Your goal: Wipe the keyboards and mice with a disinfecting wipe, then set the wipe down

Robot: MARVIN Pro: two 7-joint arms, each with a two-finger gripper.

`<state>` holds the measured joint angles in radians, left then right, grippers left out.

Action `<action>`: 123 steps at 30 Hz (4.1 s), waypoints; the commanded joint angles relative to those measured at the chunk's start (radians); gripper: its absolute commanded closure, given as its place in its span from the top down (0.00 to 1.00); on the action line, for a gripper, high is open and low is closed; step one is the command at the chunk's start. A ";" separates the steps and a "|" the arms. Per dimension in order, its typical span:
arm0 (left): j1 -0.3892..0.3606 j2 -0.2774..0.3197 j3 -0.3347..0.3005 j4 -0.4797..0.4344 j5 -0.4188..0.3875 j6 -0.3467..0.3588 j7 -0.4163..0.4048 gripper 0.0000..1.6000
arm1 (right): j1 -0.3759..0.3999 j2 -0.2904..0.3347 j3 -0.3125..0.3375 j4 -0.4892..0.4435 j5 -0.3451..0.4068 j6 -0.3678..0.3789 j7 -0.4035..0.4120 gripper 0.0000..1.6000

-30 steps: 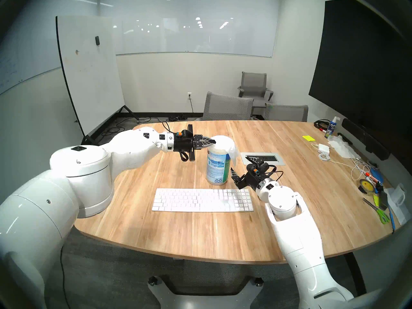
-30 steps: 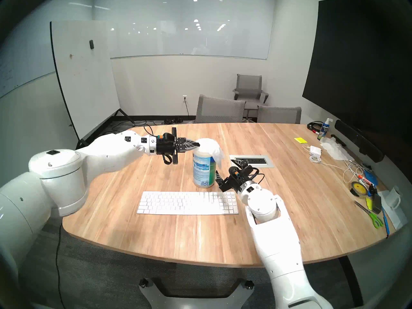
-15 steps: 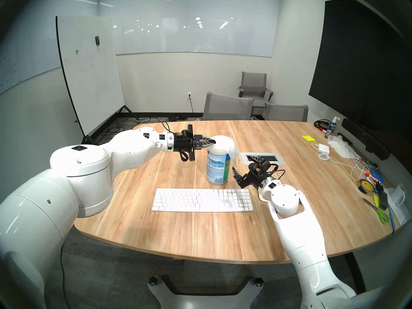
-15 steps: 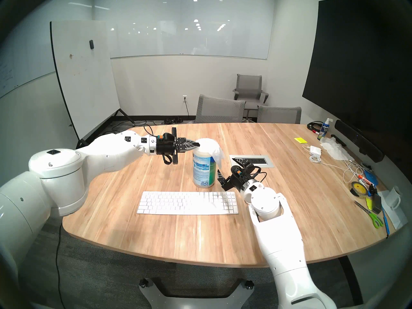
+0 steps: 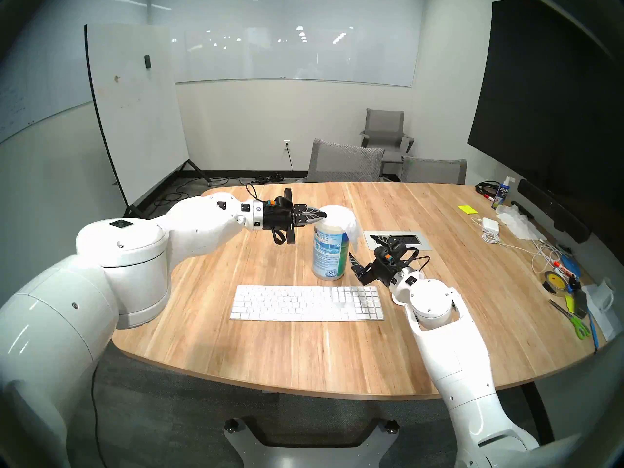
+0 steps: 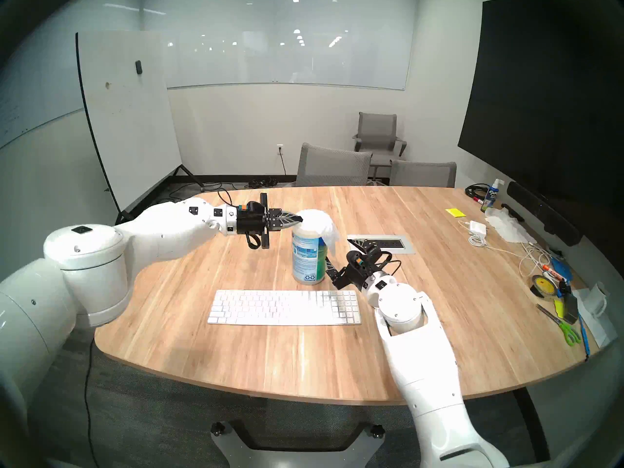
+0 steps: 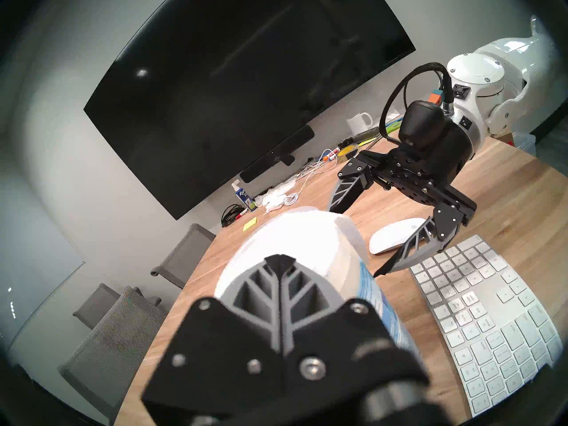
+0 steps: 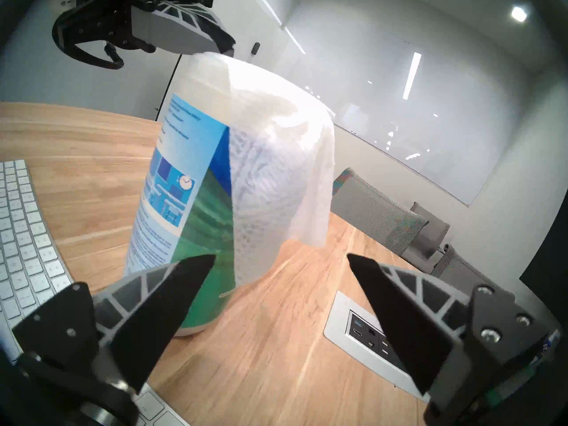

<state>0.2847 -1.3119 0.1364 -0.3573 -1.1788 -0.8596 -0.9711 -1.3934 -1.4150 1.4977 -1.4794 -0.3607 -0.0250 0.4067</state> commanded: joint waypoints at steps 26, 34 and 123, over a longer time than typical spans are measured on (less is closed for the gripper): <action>-0.013 -0.002 0.053 -0.002 -0.040 -0.009 -0.098 0.00 | 0.086 -0.031 -0.032 0.002 -0.007 0.011 -0.017 1.00; -0.016 -0.002 0.067 -0.003 -0.052 -0.011 -0.097 0.00 | 0.079 -0.029 -0.030 -0.005 -0.006 0.010 -0.022 0.00; -0.041 -0.003 0.210 -0.018 -0.165 -0.038 -0.059 0.00 | -0.514 -0.041 0.231 -0.743 0.202 0.072 0.064 0.00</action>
<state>0.2462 -1.3122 0.3431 -0.3749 -1.3409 -0.8990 -0.9320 -1.9130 -1.4517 1.7330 -2.1872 -0.1579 0.0479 0.4745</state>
